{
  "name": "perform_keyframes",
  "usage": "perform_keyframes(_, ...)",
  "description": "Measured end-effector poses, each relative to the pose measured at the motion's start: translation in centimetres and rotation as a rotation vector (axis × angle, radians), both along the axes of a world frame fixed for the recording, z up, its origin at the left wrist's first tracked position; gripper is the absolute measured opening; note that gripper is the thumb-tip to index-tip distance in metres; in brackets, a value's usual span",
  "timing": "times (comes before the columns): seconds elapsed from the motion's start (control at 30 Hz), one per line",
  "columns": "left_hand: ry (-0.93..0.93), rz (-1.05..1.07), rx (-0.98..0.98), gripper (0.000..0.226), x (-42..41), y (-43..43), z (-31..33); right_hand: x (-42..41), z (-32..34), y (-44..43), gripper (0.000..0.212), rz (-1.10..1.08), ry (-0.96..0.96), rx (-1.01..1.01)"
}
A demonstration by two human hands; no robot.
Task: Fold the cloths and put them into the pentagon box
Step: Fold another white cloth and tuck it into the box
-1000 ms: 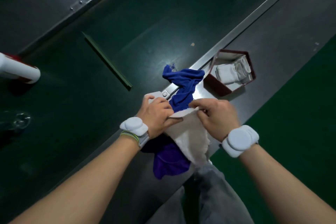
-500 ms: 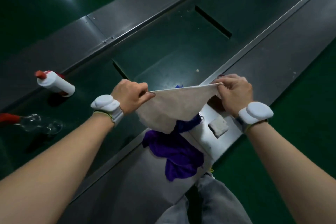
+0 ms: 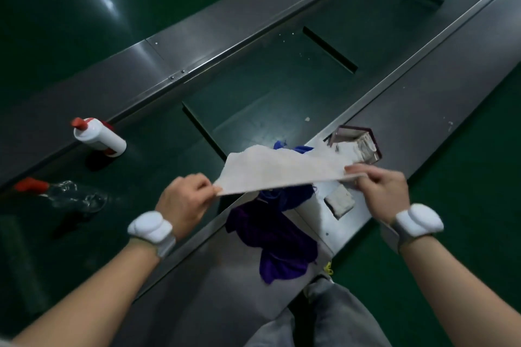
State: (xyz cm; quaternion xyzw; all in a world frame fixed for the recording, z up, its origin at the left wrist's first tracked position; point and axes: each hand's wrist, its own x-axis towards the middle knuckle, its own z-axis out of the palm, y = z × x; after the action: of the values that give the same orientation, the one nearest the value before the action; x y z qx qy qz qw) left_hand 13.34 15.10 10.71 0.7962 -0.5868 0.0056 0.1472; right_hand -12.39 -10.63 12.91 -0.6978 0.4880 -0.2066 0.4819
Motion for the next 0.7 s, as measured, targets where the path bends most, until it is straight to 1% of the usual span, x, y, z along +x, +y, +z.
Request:
perform_keyframes(0.03, -0.007, -0.017, 0.023, 0.049, -1.3, 1.4, -1.4, -1.4, -1.6, 0.8, 0.032, 0.04, 0.079, 0.008)
perform_keyframes(0.1, 0.01, -0.059, 0.122, 0.03, -3.8, 4.2, -4.3, -4.2, -4.9, 2.6, 0.031, 0.104, 0.235, 0.073)
perform_keyframes(0.13, 0.044, -0.079, 0.18, 0.026, -5.1, 5.5, -5.5, -5.3, -6.3, 3.6, 0.031, 0.129, 0.318, 0.101)
perform_keyframes(0.17, 0.1, -0.095, 0.25, 0.026, -6.3, 6.6, -6.6, -6.2, -7.5, 4.6, 0.035, 0.149, 0.404, 0.13)
perform_keyframes(0.23, 0.212, -0.093, 0.396, 0.018, -8.8, 8.3, -8.7, -7.8, -10.3, 6.2, 0.038, 0.186, 0.551, 0.218)
perform_keyframes(0.33, 0.388, -0.002, 0.623, 0.012, -11.8, 10.0, -10.8, -9.6, -13.4, 7.7, 0.023, 0.274, 0.707, 0.351)
perform_keyframes(0.37, 0.446, 0.019, 0.671, 0.015, -12.5, 10.3, -11.4, -9.9, -14.1, 7.8, 0.021, 0.298, 0.743, 0.378)
perform_keyframes(0.4, 0.484, 0.038, 0.676, 0.02, -12.9, 10.4, -11.9, -10.0, -14.7, 7.8, 0.021, 0.312, 0.763, 0.381)
perform_keyframes(0.47, 0.544, 0.167, 0.591, 0.019, -12.6, 9.7, -13.0, -9.4, -16.1, 6.9, 0.021, 0.279, 0.748, 0.329)
perform_keyframes(0.57, 0.597, 0.438, 0.374, 0.009, -10.5, 7.2, -12.9, -7.1, -16.4, 5.4, 0.026, 0.156, 0.623, 0.192)
perform_keyframes(0.63, 0.62, 0.565, 0.259, 0.002, -8.3, 4.6, -14.0, -4.8, -17.6, 3.7, 0.023, 0.1, 0.535, 0.118)
perform_keyframes(0.7, 0.613, 0.648, 0.188, 0.006, -6.1, 2.1, -14.9, -2.7, -18.9, 2.1, 0.019, 0.056, 0.494, 0.08)
